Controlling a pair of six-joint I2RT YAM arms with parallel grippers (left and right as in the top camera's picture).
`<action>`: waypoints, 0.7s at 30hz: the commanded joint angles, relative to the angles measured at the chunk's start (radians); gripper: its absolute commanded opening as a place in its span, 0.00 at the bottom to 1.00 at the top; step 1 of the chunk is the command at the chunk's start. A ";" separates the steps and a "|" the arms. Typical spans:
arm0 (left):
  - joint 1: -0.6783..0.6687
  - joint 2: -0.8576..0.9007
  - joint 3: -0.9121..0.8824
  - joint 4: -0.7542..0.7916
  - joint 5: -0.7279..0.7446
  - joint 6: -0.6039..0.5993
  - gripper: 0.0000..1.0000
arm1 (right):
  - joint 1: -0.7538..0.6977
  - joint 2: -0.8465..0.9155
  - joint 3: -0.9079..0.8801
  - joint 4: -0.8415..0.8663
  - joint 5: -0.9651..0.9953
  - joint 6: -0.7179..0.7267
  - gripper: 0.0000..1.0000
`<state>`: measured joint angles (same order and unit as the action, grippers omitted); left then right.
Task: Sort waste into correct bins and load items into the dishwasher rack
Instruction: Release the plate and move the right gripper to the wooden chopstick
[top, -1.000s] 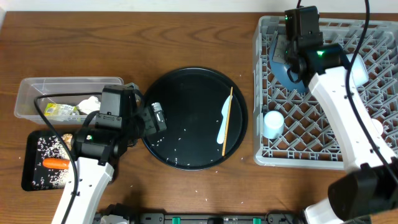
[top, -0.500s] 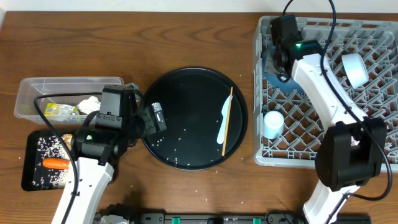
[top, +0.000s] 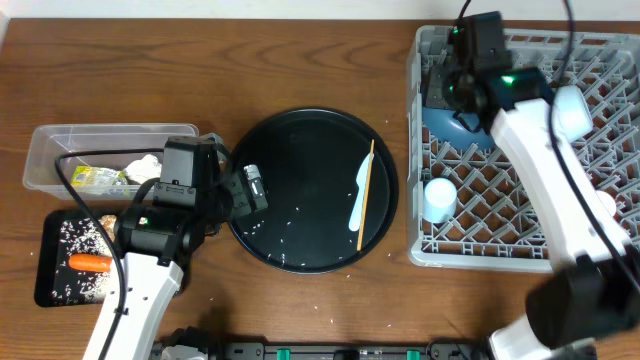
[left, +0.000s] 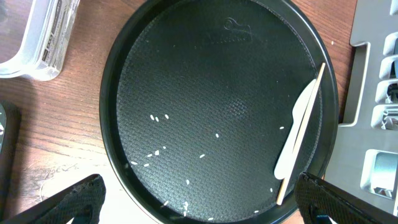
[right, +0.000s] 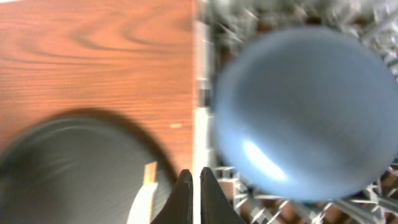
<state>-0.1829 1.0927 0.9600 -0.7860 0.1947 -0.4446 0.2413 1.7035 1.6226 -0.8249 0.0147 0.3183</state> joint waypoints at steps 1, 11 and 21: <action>0.005 0.005 0.011 -0.002 -0.013 0.006 0.98 | 0.084 -0.087 0.021 -0.043 -0.082 0.001 0.01; 0.005 0.005 0.011 -0.003 -0.013 0.006 0.98 | 0.374 -0.010 -0.026 -0.193 0.119 0.275 0.01; 0.005 0.005 0.011 -0.003 -0.013 0.006 0.98 | 0.451 0.180 -0.030 -0.250 0.135 0.357 0.01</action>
<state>-0.1829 1.0927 0.9600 -0.7856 0.1947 -0.4446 0.6930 1.8603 1.5944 -1.0634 0.1123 0.6132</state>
